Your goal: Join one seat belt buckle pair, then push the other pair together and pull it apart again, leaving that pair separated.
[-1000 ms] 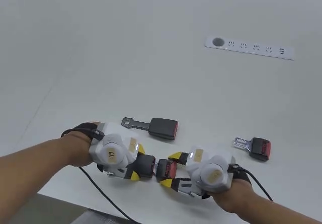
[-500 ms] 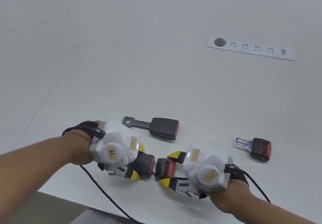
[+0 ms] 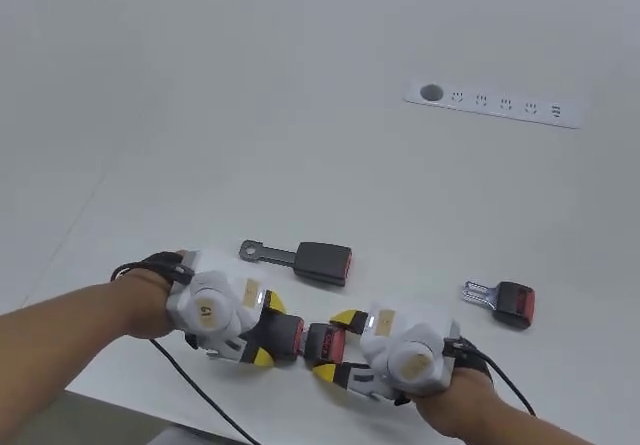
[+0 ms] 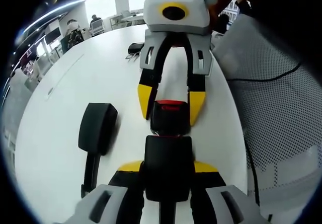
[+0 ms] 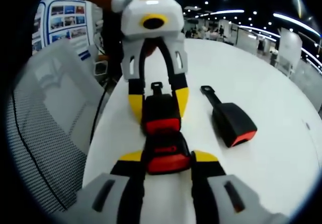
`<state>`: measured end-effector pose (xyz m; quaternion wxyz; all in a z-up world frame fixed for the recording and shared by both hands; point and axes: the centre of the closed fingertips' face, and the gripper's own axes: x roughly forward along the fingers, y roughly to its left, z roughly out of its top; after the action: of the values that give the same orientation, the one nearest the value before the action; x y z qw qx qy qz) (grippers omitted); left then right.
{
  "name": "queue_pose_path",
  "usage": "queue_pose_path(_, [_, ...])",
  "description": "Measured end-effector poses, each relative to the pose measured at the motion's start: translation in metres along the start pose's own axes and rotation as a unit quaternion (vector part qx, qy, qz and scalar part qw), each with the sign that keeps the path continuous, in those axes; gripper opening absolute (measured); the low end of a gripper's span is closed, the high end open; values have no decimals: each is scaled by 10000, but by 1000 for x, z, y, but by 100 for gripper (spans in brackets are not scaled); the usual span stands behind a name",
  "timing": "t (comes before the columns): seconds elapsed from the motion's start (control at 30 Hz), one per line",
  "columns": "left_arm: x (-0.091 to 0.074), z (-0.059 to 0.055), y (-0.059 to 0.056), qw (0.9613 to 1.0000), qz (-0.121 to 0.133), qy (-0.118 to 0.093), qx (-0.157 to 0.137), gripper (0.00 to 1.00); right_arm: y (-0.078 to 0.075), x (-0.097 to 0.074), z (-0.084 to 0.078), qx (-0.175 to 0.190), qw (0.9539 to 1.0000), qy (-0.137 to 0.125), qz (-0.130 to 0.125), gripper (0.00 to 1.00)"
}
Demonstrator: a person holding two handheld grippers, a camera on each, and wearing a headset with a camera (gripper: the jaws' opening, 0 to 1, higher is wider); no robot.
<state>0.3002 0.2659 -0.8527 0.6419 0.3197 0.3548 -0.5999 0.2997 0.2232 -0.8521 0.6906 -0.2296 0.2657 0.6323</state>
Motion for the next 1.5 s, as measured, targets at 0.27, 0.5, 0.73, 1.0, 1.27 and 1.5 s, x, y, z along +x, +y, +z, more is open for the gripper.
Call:
queue_pose_path(0.27, [0,0,1,9996,36,-227,-136,36,0,-2,-1,-98,9998,-63,-142,34])
queue_pose_path(0.5, [0,0,2,9995,-1,-294,-129,36,0,-2,-1,-13,9997,-144,-190,34])
queue_pose_path(0.73, [-1,-1,1,9994,-17,-323,-147,36,0,-2,-1,116,9995,-219,-213,34])
queue_pose_path(1.0, [-1,-1,1,9991,10,-361,-233,36,1,-2,-1,190,9991,-283,-269,35])
queue_pose_path(1.27, [-1,-1,1,9990,16,-356,-273,36,2,-3,-1,245,9986,-337,-334,35])
queue_pose_path(1.5, [-2,-1,1,9989,24,-368,-305,36,2,-3,-1,378,9978,-385,-373,35])
